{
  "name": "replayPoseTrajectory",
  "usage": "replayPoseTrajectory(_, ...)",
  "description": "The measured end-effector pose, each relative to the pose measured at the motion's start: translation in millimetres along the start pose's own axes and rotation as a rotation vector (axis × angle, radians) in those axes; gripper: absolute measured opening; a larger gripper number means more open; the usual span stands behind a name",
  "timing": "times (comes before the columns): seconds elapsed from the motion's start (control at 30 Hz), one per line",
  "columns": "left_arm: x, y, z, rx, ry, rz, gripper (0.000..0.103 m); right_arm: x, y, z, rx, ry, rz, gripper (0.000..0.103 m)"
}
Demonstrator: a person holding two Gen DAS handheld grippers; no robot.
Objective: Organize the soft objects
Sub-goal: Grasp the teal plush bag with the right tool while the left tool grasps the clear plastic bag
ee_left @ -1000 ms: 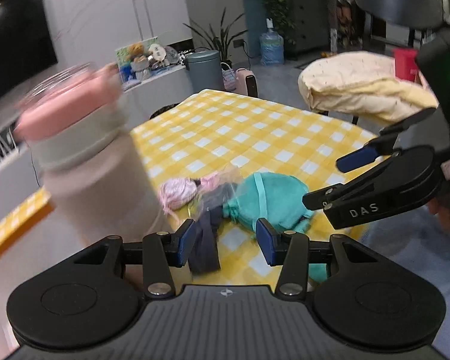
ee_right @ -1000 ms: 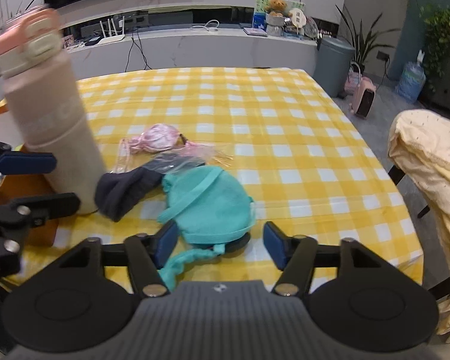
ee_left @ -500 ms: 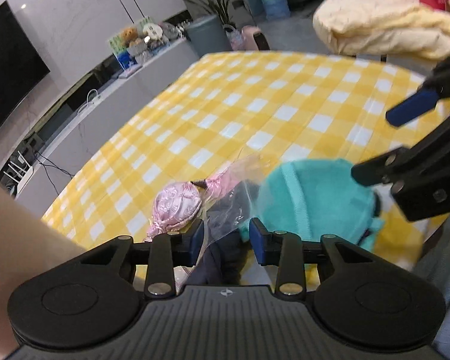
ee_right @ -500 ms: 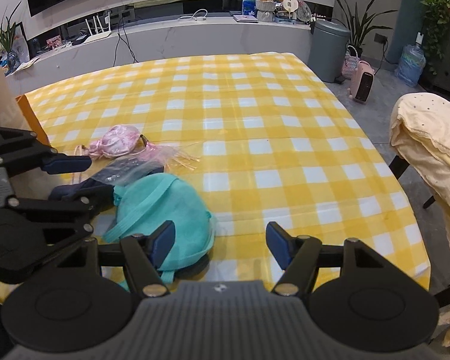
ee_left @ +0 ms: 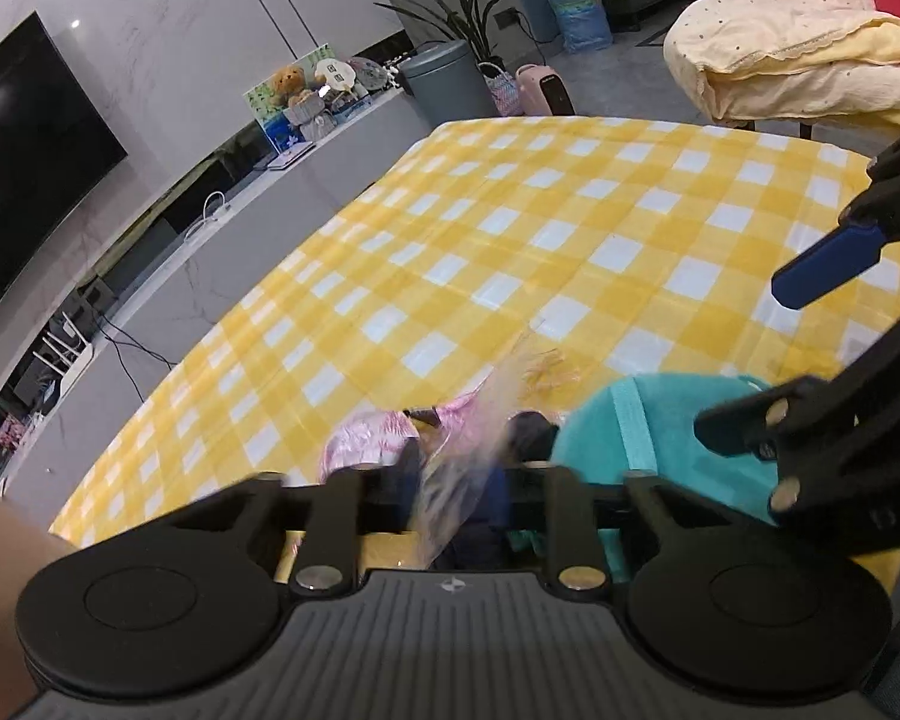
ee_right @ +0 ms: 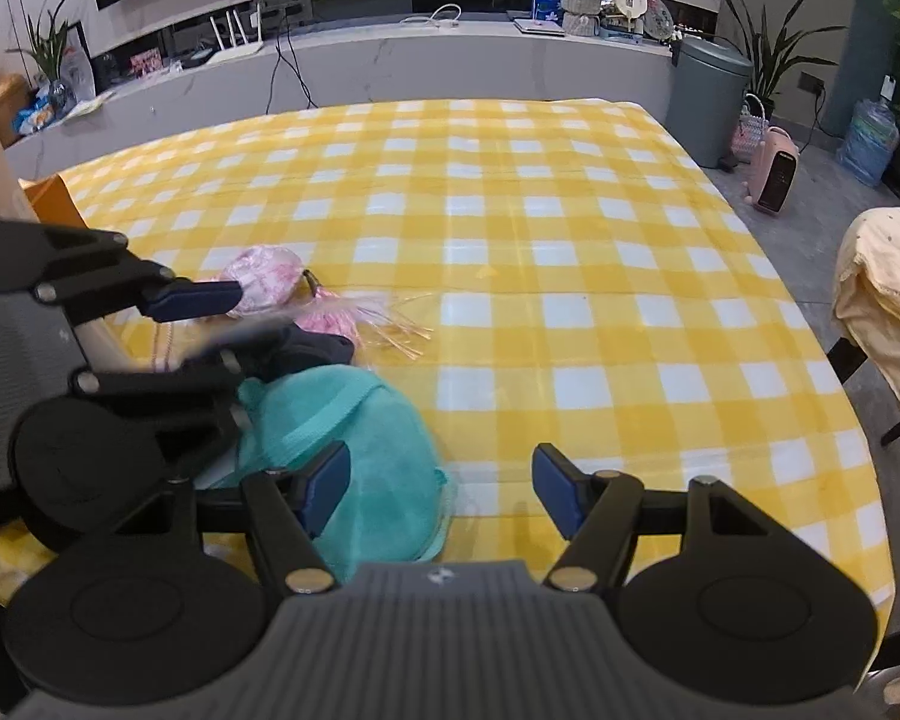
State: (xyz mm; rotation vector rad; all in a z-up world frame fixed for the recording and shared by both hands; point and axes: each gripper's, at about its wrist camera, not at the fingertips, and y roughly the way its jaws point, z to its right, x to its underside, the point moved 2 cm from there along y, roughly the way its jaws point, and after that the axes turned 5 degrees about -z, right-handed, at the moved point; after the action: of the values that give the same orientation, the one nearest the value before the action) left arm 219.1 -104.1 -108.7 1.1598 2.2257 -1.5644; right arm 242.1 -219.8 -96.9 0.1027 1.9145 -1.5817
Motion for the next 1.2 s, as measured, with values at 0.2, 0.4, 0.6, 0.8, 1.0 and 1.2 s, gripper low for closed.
replayPoseTrajectory(0.2,-3.2,-10.8,-7.0,-0.019,-0.027,0.047,0.001,1.3,2.6,3.7,-0.054,0.017,-0.016,0.075)
replayPoseTrajectory(0.4,-3.1,-46.6,-12.3,0.016,-0.052,0.109,0.001,0.3,2.4,-5.9,-0.127,-0.058,-0.039,0.095)
replayPoseTrajectory(0.6,8.0,-65.9,-26.8,0.170,-0.194,0.047,0.001,1.1,18.3,-17.2,-0.162,-0.183,-0.108,0.100)
replayPoseTrajectory(0.8,27.7,-66.9,-28.5,0.179,-0.247,-0.001,0.001,0.5,37.6,-30.7,-0.154,-0.285,-0.182,0.100)
replayPoseTrajectory(1.0,40.7,-69.3,-33.1,0.231,-0.319,-0.028,0.001,-3.6,49.0,-39.1,-0.121,-0.318,-0.192,0.099)
replayPoseTrajectory(1.2,47.2,-76.7,-37.0,0.246,-0.347,-0.031,0.001,-4.0,49.5,-38.7,-0.149,-0.293,-0.198,0.086)
